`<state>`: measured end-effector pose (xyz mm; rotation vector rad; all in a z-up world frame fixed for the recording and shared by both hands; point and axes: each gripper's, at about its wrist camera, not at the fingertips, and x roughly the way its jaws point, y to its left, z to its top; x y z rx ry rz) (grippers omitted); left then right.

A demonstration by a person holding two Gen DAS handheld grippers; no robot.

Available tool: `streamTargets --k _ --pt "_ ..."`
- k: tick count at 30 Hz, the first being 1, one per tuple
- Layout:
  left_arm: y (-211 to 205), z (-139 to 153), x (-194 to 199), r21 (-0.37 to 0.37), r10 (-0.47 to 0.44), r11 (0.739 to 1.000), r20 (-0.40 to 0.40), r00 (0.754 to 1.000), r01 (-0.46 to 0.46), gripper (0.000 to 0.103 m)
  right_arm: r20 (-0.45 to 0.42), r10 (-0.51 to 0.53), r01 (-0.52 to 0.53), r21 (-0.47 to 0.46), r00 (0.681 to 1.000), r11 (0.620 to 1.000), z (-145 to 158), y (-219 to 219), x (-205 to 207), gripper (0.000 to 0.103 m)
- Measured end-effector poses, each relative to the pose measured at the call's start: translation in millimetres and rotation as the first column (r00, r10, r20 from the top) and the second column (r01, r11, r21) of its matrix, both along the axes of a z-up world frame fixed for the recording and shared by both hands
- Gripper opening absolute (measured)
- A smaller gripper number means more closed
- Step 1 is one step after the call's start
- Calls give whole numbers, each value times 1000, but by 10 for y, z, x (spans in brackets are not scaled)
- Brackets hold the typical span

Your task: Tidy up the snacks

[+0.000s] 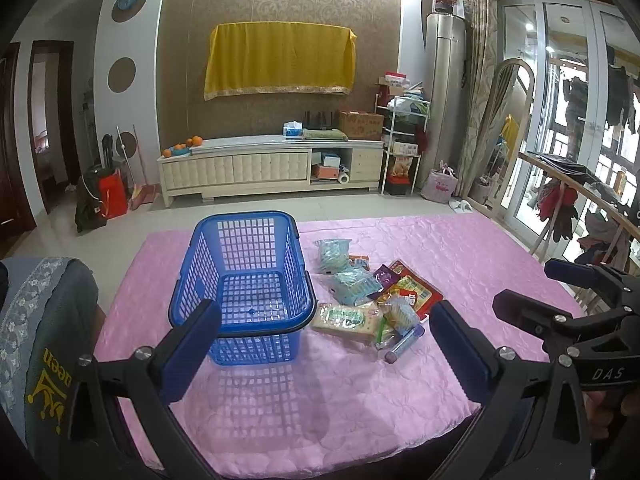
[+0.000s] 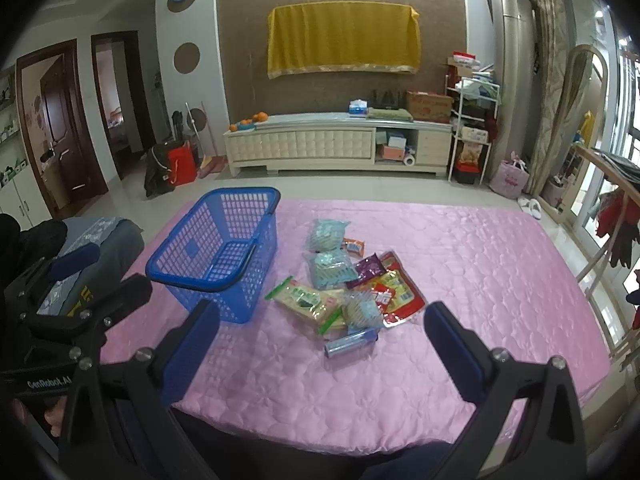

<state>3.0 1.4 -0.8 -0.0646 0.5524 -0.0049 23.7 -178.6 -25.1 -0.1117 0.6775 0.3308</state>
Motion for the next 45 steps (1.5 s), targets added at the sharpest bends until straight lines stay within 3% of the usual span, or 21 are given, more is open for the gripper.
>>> streamTargets --k 45 --pt "-23 -25 4 -2 -23 1000 -31 999 23 103 -41 2 -3 -29 999 1000 -53 -1 8 103"
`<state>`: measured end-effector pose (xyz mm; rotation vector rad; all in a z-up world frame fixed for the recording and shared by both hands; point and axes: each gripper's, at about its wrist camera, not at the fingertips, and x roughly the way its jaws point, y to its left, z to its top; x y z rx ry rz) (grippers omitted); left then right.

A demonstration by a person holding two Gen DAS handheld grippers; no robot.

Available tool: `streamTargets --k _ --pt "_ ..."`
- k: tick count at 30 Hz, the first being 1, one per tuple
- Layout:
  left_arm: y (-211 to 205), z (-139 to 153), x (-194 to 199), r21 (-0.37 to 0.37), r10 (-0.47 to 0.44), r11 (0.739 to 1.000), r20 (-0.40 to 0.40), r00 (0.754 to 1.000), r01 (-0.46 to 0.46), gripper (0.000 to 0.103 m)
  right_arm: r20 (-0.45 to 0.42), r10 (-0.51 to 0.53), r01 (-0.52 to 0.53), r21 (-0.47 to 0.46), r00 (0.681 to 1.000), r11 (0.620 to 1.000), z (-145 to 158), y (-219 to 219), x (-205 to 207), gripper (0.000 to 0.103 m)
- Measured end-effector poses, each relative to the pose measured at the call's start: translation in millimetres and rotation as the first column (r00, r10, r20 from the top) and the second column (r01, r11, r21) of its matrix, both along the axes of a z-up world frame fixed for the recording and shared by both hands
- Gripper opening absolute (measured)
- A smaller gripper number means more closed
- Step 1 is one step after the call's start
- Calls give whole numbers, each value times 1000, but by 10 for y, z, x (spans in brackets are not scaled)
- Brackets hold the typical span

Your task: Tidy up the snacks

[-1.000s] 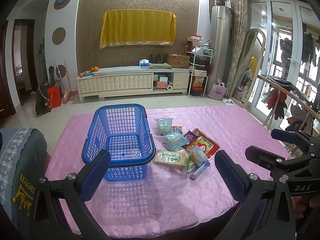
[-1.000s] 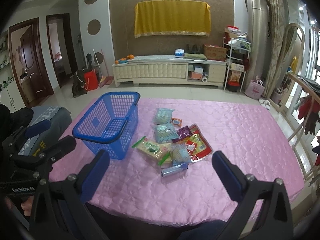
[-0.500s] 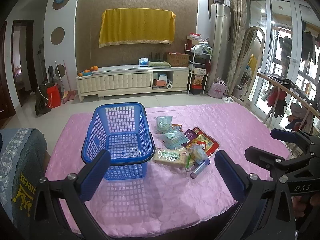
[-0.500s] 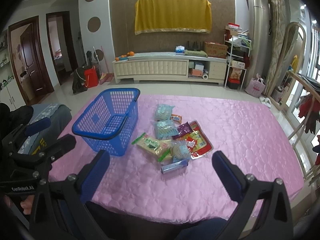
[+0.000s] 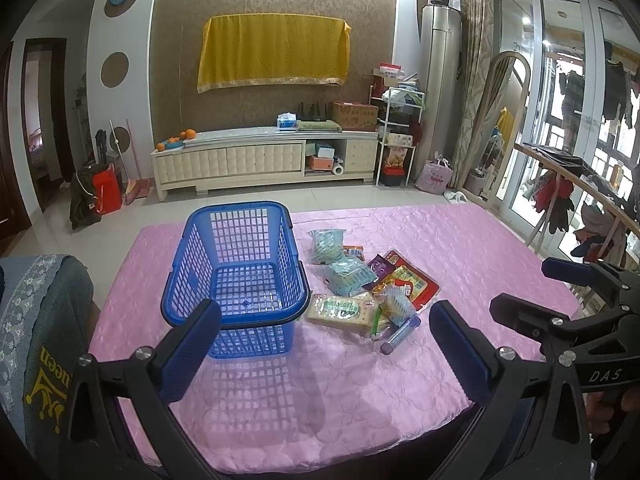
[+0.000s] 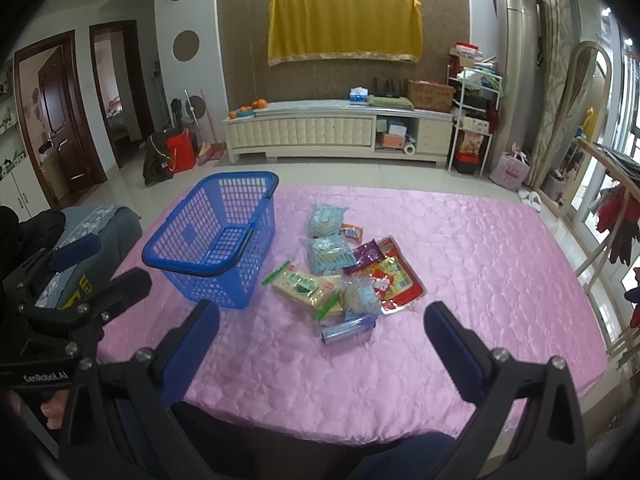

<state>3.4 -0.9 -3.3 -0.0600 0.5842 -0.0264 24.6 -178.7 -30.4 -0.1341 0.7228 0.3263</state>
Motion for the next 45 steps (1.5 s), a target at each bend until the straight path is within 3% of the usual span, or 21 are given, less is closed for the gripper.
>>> streamTargets --k 29,37,45 --pt "20 68 39 19 -10 1000 15 1000 9 103 24 9 -9 1 1000 1000 79 46 16 103" --pt "-125 150 332 49 -56 997 16 998 55 103 86 17 -14 -37 996 999 208 -59 201 103" --pt "-346 120 970 67 -124 989 -111 986 132 103 44 36 -33 -67 998 997 276 -246 673 103"
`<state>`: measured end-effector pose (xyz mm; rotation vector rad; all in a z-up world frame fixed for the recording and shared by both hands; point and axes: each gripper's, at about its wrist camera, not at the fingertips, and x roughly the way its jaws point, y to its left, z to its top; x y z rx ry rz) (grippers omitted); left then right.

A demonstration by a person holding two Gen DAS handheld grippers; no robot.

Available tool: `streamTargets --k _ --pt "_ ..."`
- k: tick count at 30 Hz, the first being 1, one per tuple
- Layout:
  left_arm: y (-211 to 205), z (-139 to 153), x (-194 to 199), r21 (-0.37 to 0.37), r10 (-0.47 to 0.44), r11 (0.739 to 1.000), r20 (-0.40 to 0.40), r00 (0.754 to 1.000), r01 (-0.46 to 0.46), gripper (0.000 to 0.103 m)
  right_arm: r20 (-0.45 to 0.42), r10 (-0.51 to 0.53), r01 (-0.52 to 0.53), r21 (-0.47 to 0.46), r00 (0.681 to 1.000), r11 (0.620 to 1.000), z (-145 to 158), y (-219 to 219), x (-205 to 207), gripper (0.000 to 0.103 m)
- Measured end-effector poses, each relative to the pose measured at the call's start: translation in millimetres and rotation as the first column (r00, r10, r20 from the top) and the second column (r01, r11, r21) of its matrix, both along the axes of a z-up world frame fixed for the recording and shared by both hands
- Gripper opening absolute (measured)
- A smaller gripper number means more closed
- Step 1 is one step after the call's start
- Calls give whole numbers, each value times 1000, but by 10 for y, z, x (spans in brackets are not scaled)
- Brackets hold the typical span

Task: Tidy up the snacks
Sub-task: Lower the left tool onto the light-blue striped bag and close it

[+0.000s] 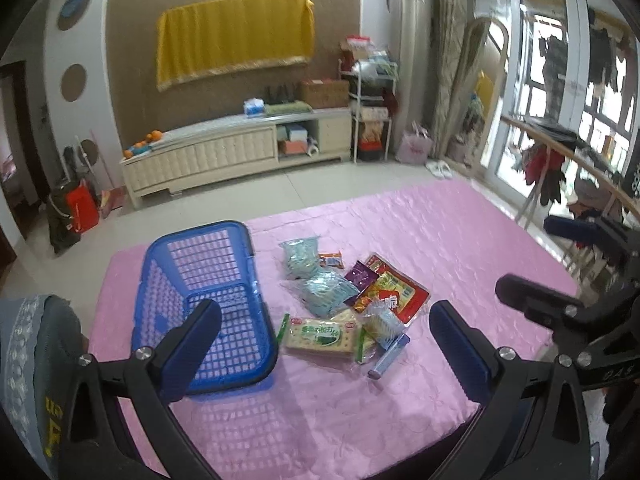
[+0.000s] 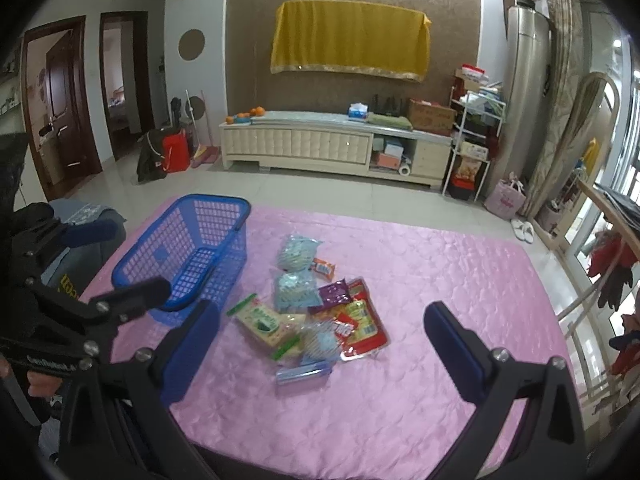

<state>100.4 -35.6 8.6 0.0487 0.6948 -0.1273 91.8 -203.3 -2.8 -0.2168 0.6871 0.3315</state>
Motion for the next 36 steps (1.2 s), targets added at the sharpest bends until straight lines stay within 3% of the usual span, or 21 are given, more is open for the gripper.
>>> streamTargets --k 5,10,14,21,28,36 --pt "-172 -40 399 34 -16 999 -45 999 18 103 -56 3 -2 15 998 1000 8 -119 356 103" --pt "-214 -62 745 -30 -5 1000 -104 995 2 103 -114 -10 16 51 993 999 -28 -279 669 103" --pt "-293 -143 1064 -43 -2 999 -173 985 -5 103 -206 -6 26 93 979 995 -143 -417 994 103" --pt "-394 -333 1517 -35 24 999 -279 960 -35 103 -325 -38 68 83 945 994 -434 -599 1542 103" --pt "-435 -727 1905 -61 74 992 -424 903 -110 103 -487 -55 127 117 871 985 -871 -781 1995 103" --pt "-341 -1302 2297 -49 141 979 -534 834 -197 101 -554 -89 143 55 828 988 -1383 -742 2316 100"
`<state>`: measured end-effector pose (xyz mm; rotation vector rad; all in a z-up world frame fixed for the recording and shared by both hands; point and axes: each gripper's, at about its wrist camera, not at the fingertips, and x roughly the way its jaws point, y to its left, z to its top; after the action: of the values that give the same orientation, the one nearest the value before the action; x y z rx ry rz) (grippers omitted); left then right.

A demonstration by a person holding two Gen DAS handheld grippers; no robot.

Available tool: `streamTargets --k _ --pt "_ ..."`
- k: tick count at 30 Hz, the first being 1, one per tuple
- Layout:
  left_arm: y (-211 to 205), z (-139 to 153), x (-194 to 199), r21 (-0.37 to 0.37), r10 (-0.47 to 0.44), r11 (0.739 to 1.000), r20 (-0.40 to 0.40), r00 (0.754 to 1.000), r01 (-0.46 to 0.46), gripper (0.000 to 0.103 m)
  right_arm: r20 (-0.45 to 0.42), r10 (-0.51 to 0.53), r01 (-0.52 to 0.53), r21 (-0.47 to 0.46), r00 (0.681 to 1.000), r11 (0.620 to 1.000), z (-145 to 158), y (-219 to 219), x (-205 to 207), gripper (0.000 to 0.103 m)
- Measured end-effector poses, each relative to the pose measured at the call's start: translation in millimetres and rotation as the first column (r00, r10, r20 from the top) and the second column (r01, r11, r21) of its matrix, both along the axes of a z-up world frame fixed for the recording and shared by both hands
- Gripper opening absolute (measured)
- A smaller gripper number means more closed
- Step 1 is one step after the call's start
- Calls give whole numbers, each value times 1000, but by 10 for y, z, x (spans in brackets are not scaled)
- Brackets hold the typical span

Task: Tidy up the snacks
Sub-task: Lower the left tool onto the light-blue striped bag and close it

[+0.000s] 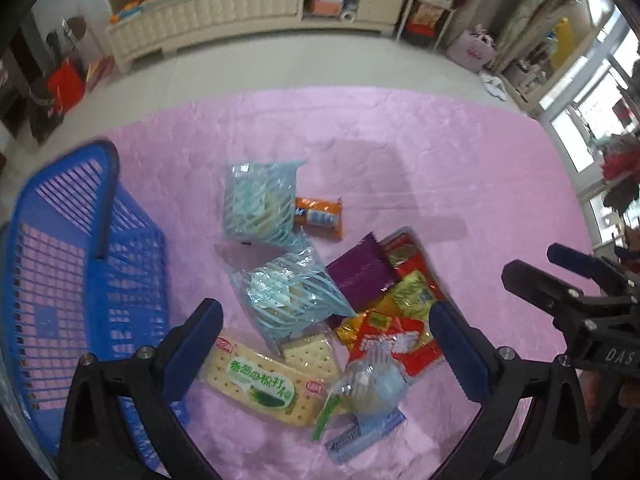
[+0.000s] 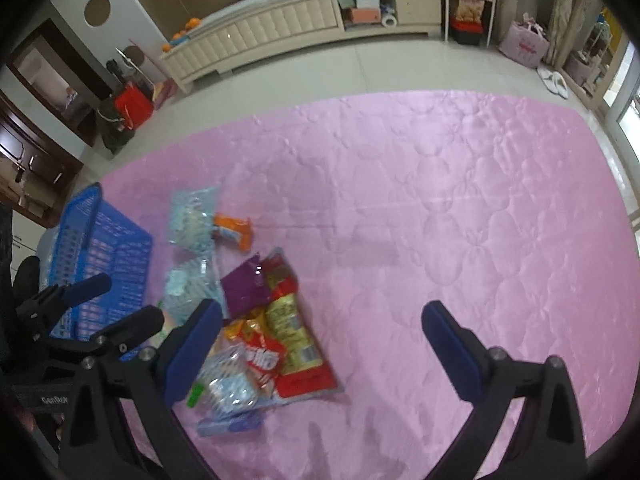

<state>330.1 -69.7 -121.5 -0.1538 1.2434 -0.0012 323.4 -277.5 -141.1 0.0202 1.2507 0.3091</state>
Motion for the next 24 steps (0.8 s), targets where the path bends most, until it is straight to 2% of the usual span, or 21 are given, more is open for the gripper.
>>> streamTargets --k 3,8,12,19,24 --pt "59 -205 131 -17 37 999 -47 998 -38 90 -13 12 -12 -5 1000 1000 -149 35 117 99" --pt "125 -454 266 -5 64 998 -99 993 -65 78 -25 36 -37 -22 999 999 -328 108 265 93" --pt "233 -561 316 -6 95 995 -121 988 -96 77 -32 55 -56 -39 998 998 -423 178 361 93" --pt "188 -689 403 38 76 997 -126 989 -72 77 -52 76 -79 -46 996 996 -575 277 388 92" --pt "151 -778 504 95 81 993 -153 985 -67 77 -60 76 -78 -46 995 996 -621 309 380 92"
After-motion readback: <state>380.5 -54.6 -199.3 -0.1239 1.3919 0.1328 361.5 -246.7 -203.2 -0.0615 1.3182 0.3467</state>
